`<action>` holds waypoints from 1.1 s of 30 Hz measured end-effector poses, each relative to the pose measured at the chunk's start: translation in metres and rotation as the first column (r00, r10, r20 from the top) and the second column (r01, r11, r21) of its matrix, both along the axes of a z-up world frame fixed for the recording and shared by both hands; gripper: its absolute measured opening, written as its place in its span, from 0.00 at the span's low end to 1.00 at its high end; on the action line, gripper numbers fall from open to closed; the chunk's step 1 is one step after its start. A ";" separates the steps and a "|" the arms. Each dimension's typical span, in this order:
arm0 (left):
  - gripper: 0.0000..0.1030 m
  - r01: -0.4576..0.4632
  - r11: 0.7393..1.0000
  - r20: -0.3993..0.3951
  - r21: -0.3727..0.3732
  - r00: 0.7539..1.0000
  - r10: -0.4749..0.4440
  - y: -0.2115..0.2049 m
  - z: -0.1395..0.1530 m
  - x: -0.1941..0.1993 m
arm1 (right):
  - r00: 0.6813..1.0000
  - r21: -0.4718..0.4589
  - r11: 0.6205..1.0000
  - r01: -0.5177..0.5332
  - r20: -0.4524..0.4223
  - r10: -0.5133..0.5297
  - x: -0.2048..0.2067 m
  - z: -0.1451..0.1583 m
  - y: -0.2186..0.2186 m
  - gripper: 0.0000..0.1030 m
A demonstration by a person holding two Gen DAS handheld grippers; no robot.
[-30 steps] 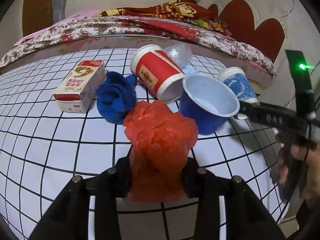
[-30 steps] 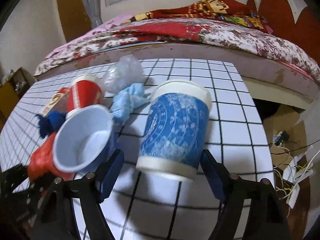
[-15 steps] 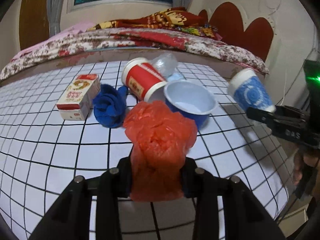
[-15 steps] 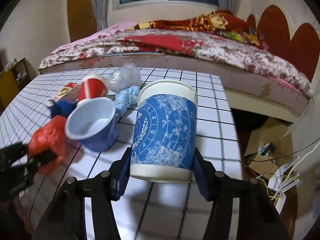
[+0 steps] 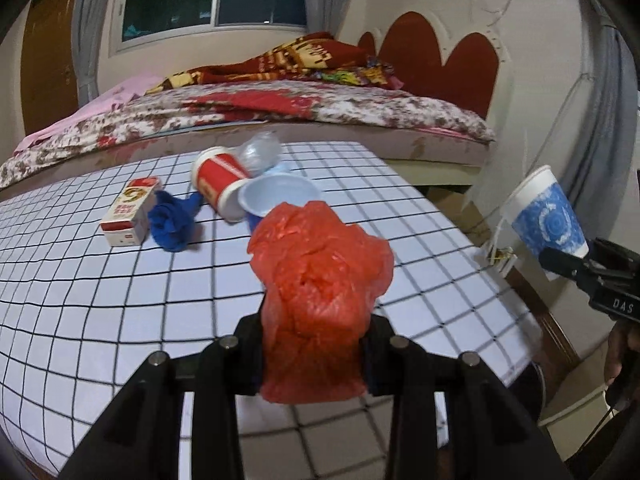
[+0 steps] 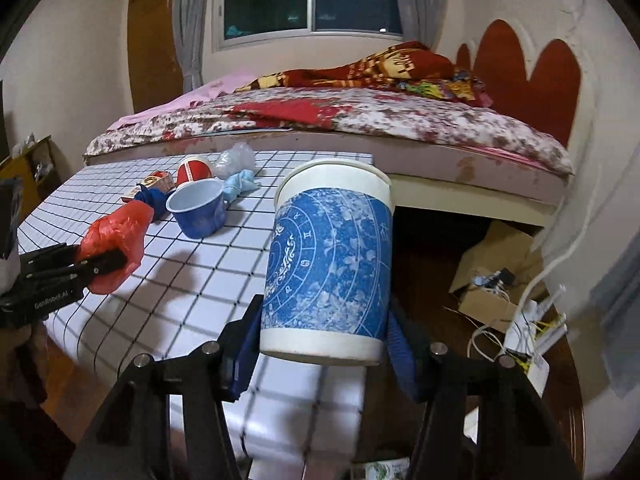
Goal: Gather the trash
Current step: 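Carry the red bag and blue-white cup over the black bin and open both tools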
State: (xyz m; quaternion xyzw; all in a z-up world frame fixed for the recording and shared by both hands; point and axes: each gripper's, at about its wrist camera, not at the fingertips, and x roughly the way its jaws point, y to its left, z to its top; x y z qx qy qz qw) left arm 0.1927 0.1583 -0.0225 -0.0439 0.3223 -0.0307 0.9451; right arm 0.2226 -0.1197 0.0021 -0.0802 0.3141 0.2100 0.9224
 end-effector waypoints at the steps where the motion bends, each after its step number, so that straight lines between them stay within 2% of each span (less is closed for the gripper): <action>1: 0.35 0.006 1.000 0.001 -0.004 1.000 -0.006 -0.004 0.001 -0.003 | 1.000 -0.002 1.000 0.005 0.002 -0.005 -0.005 0.000 -0.005 0.57; 11: 0.35 0.078 0.997 0.005 -0.019 0.997 -0.078 -0.062 0.005 -0.032 | 0.997 0.023 0.996 0.082 -0.008 -0.082 -0.053 -0.014 -0.070 0.57; 16: 0.35 0.130 0.992 -0.004 -0.008 0.992 -0.130 -0.097 0.005 -0.042 | 0.991 0.054 0.991 0.126 -0.055 -0.123 -0.066 -0.031 -0.099 0.57; 22: 0.35 0.179 0.984 -0.018 -0.019 0.984 -0.179 -0.130 -0.001 -0.047 | 0.985 0.056 0.985 0.164 -0.059 -0.161 -0.074 -0.033 -0.130 0.57; 33: 0.35 0.324 0.946 -0.069 -0.024 0.943 -0.325 -0.200 -0.026 -0.052 | 0.974 -0.012 0.979 0.202 -0.097 -0.202 -0.096 -0.057 -0.170 0.57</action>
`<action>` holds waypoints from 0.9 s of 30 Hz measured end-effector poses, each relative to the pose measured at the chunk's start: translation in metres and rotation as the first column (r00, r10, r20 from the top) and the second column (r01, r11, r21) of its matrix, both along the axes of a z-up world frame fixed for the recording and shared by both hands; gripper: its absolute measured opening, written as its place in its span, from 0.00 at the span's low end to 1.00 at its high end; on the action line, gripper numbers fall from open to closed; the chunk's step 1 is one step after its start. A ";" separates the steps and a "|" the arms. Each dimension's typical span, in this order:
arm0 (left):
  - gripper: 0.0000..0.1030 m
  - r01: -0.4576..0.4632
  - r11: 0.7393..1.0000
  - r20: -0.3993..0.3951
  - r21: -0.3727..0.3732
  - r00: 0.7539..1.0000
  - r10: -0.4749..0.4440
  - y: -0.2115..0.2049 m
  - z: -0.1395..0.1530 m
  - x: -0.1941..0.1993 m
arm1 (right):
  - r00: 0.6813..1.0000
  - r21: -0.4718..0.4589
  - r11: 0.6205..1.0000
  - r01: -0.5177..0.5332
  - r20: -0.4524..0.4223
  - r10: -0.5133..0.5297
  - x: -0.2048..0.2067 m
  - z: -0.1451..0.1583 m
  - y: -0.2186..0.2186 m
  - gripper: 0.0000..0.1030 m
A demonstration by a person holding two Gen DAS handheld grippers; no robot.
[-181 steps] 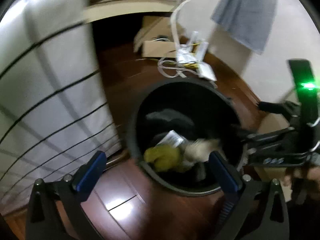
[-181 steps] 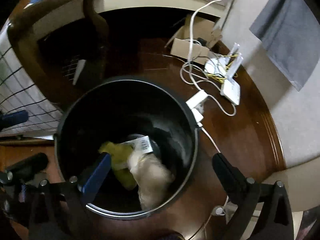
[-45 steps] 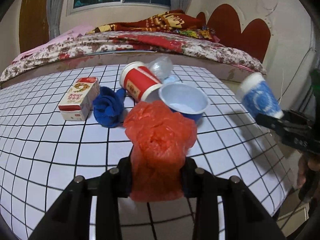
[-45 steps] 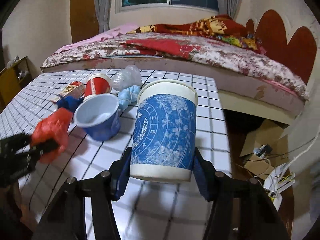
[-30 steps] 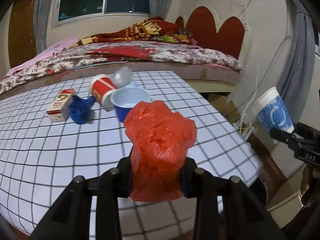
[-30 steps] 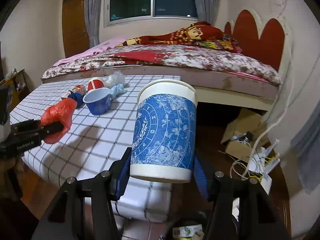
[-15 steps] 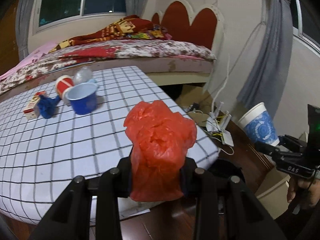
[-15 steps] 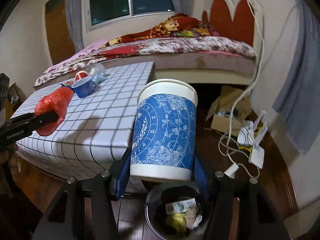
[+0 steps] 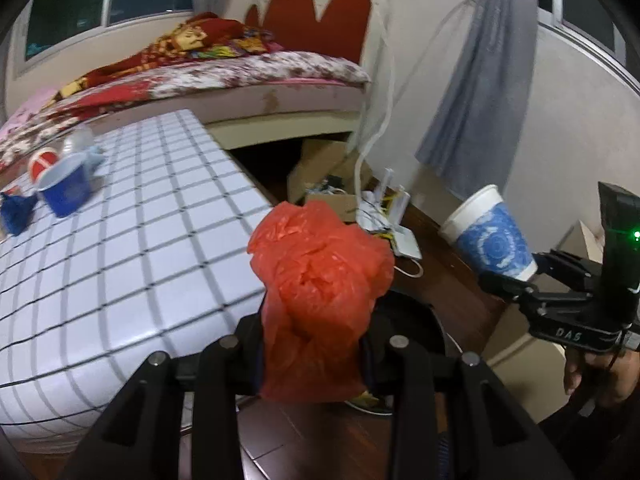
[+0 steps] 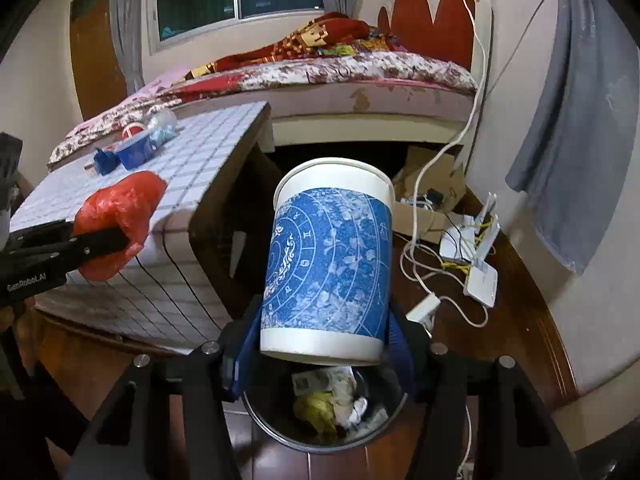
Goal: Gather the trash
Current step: 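Carry the red bag and blue-white cup over the black bin and open both tools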
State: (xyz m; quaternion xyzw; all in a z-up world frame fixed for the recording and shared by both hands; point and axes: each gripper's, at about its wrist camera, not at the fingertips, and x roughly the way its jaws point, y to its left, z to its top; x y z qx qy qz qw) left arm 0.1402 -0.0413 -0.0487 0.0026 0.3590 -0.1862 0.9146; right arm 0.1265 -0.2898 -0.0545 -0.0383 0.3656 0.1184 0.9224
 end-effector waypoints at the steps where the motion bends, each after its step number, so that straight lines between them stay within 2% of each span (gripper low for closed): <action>1: 0.35 0.018 1.000 -0.006 0.003 1.000 -0.018 -0.007 -0.003 -0.001 | 1.000 -0.005 1.000 0.004 -0.006 -0.004 -0.001 -0.002 -0.002 0.57; 13: 0.35 0.082 0.996 -0.097 -0.016 0.992 -0.084 -0.048 -0.045 -0.009 | 0.996 -0.049 0.999 0.015 -0.085 -0.019 -0.006 -0.039 -0.021 0.57; 27: 0.35 0.136 0.991 -0.212 -0.013 0.968 -0.136 -0.074 -0.091 0.011 | 0.980 -0.100 0.995 -0.017 -0.198 -0.003 0.006 -0.088 -0.028 0.57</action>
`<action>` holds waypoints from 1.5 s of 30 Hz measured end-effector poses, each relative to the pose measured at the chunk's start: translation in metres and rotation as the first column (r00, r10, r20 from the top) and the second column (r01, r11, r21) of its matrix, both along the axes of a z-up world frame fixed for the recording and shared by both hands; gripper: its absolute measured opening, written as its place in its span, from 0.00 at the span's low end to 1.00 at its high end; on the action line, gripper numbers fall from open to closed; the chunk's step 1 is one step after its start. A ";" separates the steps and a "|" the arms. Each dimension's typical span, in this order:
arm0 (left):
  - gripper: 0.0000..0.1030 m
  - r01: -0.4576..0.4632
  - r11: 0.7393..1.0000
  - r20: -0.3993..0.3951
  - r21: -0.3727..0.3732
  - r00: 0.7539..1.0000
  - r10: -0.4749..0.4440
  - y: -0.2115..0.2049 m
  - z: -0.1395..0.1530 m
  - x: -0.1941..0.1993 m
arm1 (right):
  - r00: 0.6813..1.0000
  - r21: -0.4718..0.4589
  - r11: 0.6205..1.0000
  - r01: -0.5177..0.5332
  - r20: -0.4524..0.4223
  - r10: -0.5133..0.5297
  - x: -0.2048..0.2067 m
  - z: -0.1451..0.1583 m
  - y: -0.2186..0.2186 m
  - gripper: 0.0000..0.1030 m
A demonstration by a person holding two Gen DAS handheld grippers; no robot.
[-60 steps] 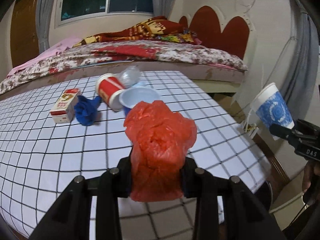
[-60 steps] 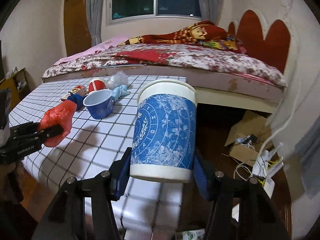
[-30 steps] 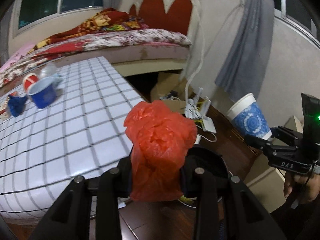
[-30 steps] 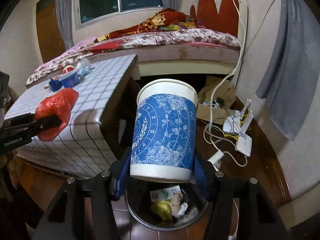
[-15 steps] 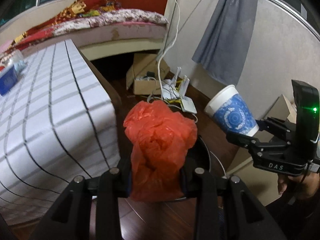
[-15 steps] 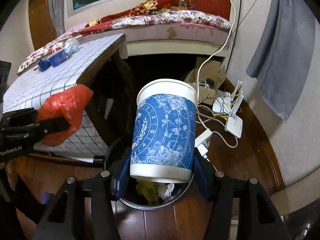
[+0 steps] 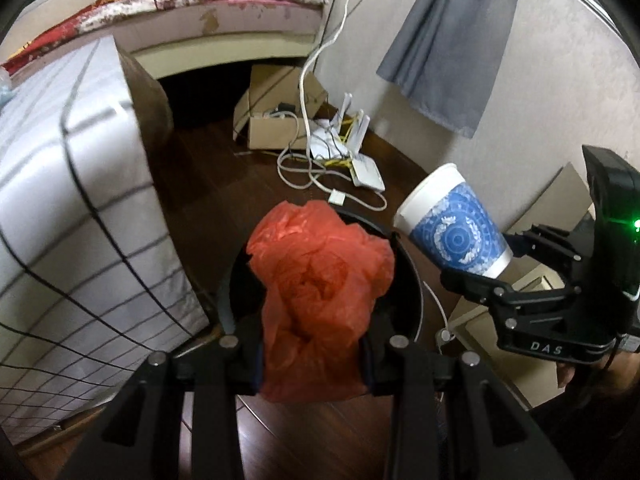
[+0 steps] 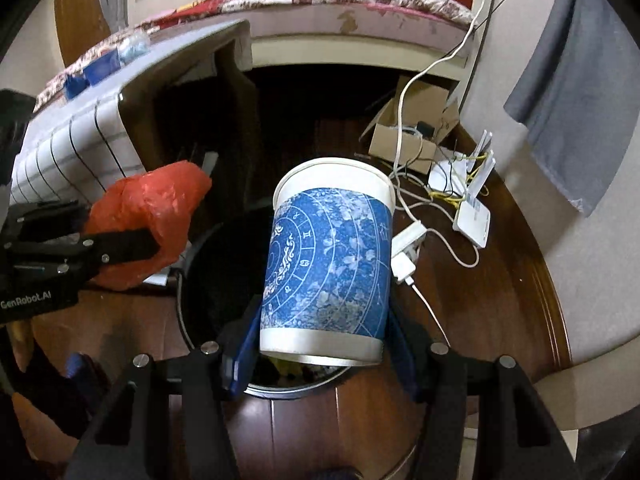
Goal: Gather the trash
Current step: 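Carry the red bag and blue-white cup over the black bin and open both tools, then move both tools back toward the table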
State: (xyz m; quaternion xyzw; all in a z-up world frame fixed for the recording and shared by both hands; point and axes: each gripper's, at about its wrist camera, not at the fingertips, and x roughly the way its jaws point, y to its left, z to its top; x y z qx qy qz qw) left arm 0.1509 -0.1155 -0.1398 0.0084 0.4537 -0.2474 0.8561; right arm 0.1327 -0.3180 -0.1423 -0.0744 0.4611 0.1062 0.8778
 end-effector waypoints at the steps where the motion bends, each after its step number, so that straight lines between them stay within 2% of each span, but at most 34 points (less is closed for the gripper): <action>1: 0.35 0.005 1.000 -0.008 0.002 1.000 -0.005 -0.001 -0.004 0.001 | 1.000 -0.004 1.000 -0.005 -0.007 0.005 0.002 -0.004 0.000 0.57; 5: 0.36 0.000 1.000 -0.042 -0.014 0.999 -0.001 -0.004 -0.016 0.008 | 0.999 -0.005 1.000 -0.019 -0.039 0.019 0.011 -0.017 0.001 0.58; 8: 0.47 -0.004 0.999 -0.063 -0.045 0.998 0.002 -0.006 -0.022 0.011 | 0.997 -0.021 0.999 -0.034 -0.073 0.032 0.018 -0.028 0.005 0.58; 10: 0.80 -0.025 0.999 -0.078 -0.036 0.997 0.022 -0.007 -0.028 0.013 | 0.997 -0.062 0.998 -0.022 -0.079 0.017 0.023 -0.039 0.006 0.64; 11: 0.84 -0.042 0.999 -0.069 -0.016 0.997 0.041 -0.007 -0.029 0.014 | 0.997 -0.086 0.996 -0.003 -0.071 -0.003 0.025 -0.044 0.005 0.70; 12: 0.90 -0.064 0.998 -0.051 0.013 0.997 0.064 -0.006 -0.031 0.013 | 0.998 -0.097 0.995 0.016 -0.067 -0.022 0.027 -0.049 0.001 0.81; 13: 1.00 -0.075 0.997 -0.050 0.029 0.996 0.077 -0.004 -0.033 0.012 | 0.997 -0.100 0.995 0.028 -0.066 -0.035 0.028 -0.051 -0.001 0.82; 14: 0.99 -0.091 0.995 -0.052 0.048 0.994 0.093 0.000 -0.035 0.012 | 0.996 -0.106 0.993 0.045 -0.071 -0.052 0.030 -0.053 -0.005 0.84; 16: 0.99 -0.117 0.990 -0.049 0.072 0.991 0.121 0.007 -0.040 0.012 | 0.995 -0.127 0.989 0.071 -0.064 -0.080 0.031 -0.053 -0.009 0.99; 20: 0.99 -0.154 0.984 -0.045 0.087 0.986 0.158 0.018 -0.044 0.010 | 0.995 -0.135 0.987 0.082 -0.041 -0.088 0.030 -0.048 -0.010 0.99; 25: 0.99 -0.150 0.984 -0.019 0.096 0.988 0.152 0.017 -0.040 0.005 | 0.997 -0.153 0.986 0.064 -0.035 -0.070 0.031 -0.047 -0.006 0.99; 37: 0.99 -0.151 0.983 0.019 0.102 0.989 0.149 0.019 -0.026 -0.002 | 0.998 -0.133 0.989 0.069 -0.005 -0.070 0.024 -0.036 -0.001 0.99; 45: 0.99 -0.170 0.981 0.051 0.092 0.985 0.166 0.028 -0.013 -0.007 | 0.999 -0.132 0.990 0.040 0.034 -0.036 0.015 -0.018 0.014 0.99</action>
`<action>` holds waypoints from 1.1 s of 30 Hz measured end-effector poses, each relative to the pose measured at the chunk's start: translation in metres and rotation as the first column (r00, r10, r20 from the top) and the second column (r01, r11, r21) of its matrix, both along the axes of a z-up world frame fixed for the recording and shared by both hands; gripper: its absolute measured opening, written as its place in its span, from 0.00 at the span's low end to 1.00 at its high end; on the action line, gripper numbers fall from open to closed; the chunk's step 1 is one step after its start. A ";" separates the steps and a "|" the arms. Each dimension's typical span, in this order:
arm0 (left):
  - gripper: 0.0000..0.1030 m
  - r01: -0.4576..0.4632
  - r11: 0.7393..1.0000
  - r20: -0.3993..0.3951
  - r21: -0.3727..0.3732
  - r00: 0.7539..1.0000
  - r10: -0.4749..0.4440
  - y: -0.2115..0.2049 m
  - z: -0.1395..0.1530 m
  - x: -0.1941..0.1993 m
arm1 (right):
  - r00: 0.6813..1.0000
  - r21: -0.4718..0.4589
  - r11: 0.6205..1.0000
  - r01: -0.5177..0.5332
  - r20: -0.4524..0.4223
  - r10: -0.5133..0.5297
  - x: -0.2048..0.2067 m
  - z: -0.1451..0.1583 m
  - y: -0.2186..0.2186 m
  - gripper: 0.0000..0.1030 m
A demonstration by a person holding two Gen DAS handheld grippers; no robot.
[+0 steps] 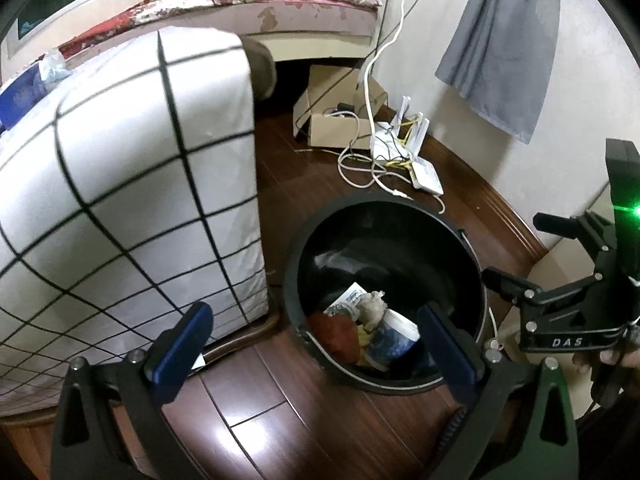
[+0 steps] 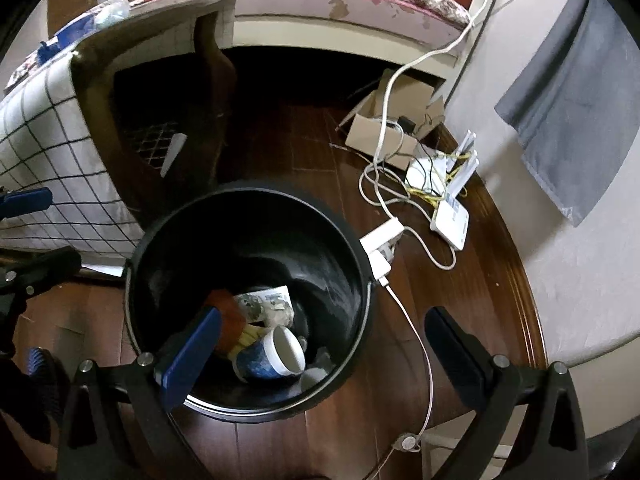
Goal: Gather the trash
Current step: 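Move both tools back toward the table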
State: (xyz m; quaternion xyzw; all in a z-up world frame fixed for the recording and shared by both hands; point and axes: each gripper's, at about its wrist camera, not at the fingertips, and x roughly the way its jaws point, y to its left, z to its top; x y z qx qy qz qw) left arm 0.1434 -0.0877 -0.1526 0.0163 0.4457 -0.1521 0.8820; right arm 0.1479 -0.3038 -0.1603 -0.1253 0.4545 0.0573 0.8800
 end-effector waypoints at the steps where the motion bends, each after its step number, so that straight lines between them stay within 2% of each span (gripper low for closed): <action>1: 0.99 -0.002 1.000 0.006 -0.001 1.000 0.002 0.001 0.003 -0.002 | 1.000 -0.002 1.000 -0.005 0.007 0.005 -0.002 0.003 0.002 0.99; 13: 0.99 -0.048 0.999 0.067 -0.003 0.997 0.048 0.021 0.033 -0.016 | 0.995 0.009 0.999 -0.050 0.084 0.049 -0.016 0.039 0.021 0.99; 18: 0.99 -0.075 0.997 0.129 -0.020 0.989 0.077 0.041 0.061 -0.023 | 0.991 0.105 0.993 -0.055 0.124 0.042 -0.019 0.062 0.023 0.99; 23: 0.99 -0.131 0.990 0.185 -0.048 0.973 0.137 0.072 0.089 -0.026 | 0.984 0.165 0.984 -0.062 0.176 0.032 -0.017 0.084 0.036 0.99; 27: 0.99 -0.172 0.983 0.224 -0.067 0.957 0.183 0.101 0.106 -0.026 | 0.981 0.262 0.962 -0.080 0.189 0.030 -0.011 0.099 0.052 0.99; 33: 0.99 -0.265 0.962 0.268 -0.066 0.924 0.273 0.157 0.124 -0.020 | 0.966 0.282 0.948 -0.150 0.247 0.079 -0.003 0.120 0.096 0.99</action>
